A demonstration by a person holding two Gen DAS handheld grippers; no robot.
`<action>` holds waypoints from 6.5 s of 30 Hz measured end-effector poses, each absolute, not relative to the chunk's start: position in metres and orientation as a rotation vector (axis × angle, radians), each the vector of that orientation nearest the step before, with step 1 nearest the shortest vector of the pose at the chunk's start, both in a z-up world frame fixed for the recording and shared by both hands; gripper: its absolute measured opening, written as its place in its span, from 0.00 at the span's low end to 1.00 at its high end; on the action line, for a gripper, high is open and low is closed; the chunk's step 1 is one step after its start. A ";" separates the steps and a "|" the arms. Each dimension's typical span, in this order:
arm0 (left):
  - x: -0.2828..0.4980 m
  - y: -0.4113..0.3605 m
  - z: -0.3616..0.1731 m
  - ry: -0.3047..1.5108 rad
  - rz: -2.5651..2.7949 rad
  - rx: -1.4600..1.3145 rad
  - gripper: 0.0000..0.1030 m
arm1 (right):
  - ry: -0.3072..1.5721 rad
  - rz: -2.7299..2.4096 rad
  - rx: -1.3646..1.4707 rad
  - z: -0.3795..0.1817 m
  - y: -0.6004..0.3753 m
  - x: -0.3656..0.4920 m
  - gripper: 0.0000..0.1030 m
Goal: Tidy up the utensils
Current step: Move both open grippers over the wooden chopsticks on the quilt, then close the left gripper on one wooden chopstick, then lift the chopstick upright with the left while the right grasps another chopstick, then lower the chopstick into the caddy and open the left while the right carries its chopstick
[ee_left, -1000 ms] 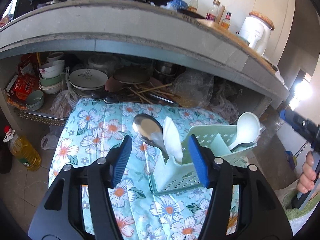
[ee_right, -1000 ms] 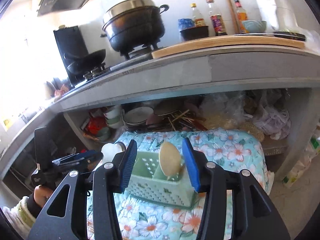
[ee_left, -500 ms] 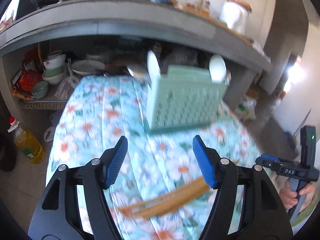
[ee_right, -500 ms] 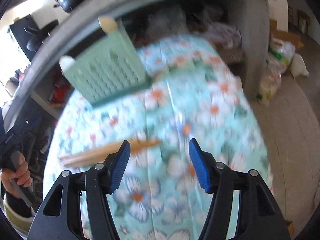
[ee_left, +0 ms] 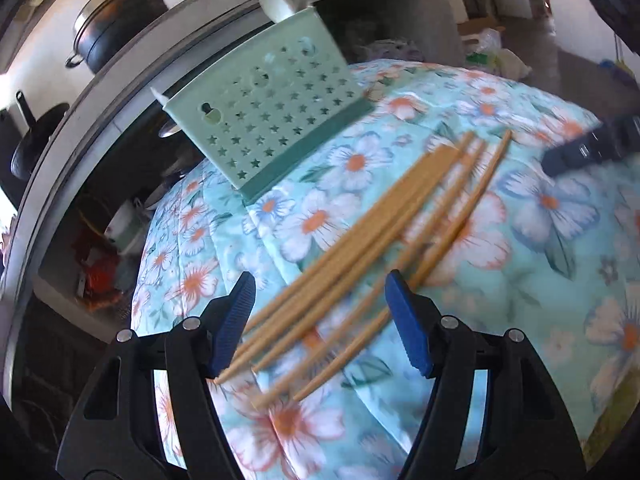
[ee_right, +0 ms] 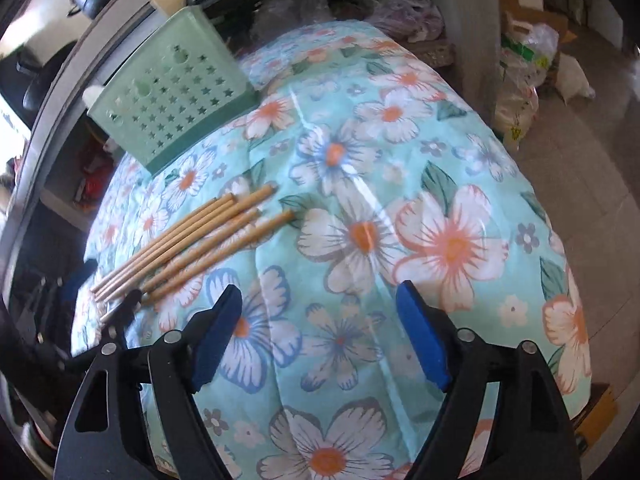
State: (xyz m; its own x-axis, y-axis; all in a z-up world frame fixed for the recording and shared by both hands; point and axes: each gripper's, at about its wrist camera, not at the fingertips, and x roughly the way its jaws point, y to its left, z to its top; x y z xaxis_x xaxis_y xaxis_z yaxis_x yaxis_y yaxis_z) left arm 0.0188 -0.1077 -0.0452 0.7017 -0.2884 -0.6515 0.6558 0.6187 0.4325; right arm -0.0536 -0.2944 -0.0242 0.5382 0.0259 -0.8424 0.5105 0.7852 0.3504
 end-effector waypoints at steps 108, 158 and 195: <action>-0.007 -0.201 -0.044 0.542 -0.974 0.883 0.25 | 0.820 -0.107 0.951 -0.036 -0.326 -0.081 0.94; 0.090 -0.035 0.080 0.603 -0.757 -0.008 0.04 | 0.873 -0.045 1.286 -0.066 -0.301 0.001 0.23; 0.105 -0.045 0.152 0.480 -0.709 -0.084 0.04 | 0.456 -0.095 0.851 0.079 -0.309 -0.085 0.06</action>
